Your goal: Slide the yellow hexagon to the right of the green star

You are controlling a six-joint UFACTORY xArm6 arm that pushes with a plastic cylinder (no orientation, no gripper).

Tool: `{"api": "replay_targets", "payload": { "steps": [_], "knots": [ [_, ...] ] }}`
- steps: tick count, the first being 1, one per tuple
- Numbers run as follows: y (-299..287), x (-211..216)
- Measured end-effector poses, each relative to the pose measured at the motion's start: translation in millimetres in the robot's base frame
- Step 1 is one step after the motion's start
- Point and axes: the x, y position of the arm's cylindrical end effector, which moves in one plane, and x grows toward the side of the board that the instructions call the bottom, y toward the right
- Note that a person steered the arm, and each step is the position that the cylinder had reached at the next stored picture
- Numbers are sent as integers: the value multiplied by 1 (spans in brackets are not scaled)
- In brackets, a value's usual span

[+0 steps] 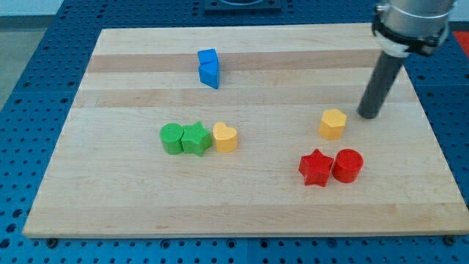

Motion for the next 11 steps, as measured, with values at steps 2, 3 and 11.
{"api": "replay_targets", "payload": {
  "steps": [2, 3, 11],
  "knots": [
    [-98, 47],
    [-151, 73],
    [-61, 81]
  ]
}}
